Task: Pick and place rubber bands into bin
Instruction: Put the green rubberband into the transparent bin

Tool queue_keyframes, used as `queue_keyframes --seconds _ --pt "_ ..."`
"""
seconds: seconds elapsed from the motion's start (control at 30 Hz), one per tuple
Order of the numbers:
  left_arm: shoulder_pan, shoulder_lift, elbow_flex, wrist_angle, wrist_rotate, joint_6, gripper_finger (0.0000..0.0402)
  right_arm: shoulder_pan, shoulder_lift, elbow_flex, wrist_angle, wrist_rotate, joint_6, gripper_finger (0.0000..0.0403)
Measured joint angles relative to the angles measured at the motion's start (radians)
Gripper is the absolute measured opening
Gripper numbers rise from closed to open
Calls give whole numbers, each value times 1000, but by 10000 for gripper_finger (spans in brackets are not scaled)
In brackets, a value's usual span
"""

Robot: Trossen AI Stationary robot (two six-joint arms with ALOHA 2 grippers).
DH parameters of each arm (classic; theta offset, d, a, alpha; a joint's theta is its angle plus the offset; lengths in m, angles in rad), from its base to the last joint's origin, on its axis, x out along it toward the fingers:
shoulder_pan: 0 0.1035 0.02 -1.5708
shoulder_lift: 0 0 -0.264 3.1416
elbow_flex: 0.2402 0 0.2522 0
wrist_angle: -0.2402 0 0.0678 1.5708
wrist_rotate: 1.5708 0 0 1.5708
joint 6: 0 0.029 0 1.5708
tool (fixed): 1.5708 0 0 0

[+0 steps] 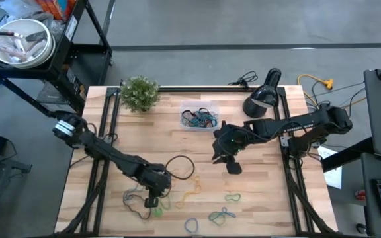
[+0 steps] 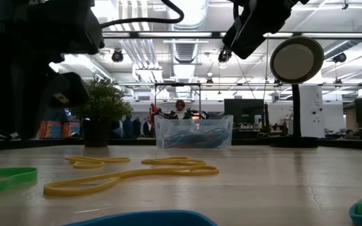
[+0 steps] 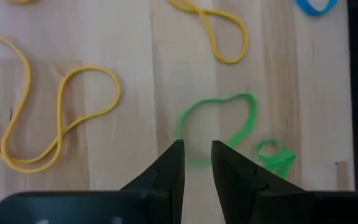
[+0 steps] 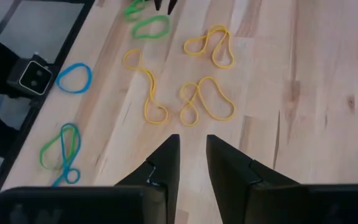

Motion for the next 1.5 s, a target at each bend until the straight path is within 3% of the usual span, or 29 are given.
queue_keyframes --seconds 0.8,1.03,1.5 --pt "-10 113 -4 70 -30 3 62 0 -1 0 1 2 48 64" --pt "-10 117 -3 46 -50 2 7 2 -1 0 0 2 62 63" --pt "-9 59 14 23 -78 1 0 25 -3 0 -47 8 81 59"
